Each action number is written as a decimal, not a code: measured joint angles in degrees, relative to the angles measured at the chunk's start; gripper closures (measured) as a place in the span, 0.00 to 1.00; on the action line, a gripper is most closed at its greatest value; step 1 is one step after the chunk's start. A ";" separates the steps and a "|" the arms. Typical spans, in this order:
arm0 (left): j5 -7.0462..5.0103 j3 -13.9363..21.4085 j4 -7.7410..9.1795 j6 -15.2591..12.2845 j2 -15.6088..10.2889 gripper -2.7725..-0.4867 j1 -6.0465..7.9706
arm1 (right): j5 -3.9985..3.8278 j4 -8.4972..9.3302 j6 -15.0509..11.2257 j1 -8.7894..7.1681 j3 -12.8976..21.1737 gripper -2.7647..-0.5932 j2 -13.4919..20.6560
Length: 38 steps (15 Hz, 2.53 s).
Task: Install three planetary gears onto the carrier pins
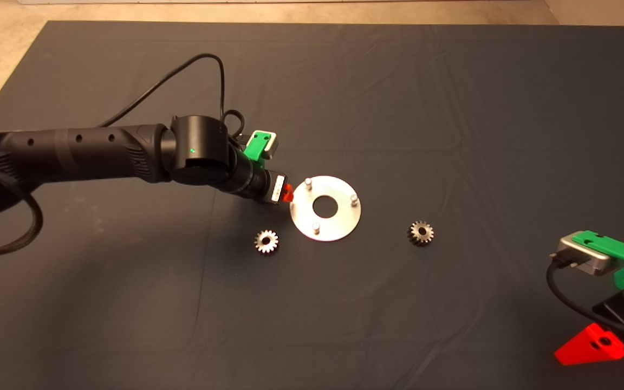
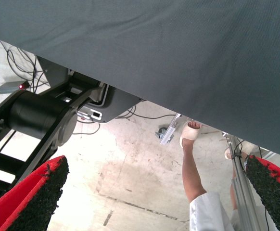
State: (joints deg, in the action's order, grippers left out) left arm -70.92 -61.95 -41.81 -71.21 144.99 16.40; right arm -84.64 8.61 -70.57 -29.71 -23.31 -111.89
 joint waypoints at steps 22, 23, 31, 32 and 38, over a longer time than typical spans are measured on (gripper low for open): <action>0.03 -0.09 0.00 1.37 -0.20 0.40 -0.02 | -0.01 -0.02 0.01 0.01 0.00 0.01 0.12; 0.02 -0.09 -0.02 1.48 -0.18 0.41 -0.02 | -0.03 -0.02 0.01 0.01 0.00 0.01 0.15; -0.11 -0.11 -0.06 2.60 -0.18 0.51 -0.67 | -0.01 -0.01 0.01 0.00 0.00 0.01 0.12; -0.22 -0.11 -0.07 2.61 -0.18 0.54 -0.67 | -0.01 -0.02 0.01 0.00 0.00 0.01 0.12; -0.41 -0.12 -0.07 2.66 -0.06 0.61 -0.67 | -0.01 -0.02 0.01 0.01 0.00 0.01 0.12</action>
State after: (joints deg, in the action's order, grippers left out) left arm -71.33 -62.07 -41.89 -68.55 144.93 15.73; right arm -84.65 8.59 -70.56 -29.69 -23.31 -111.76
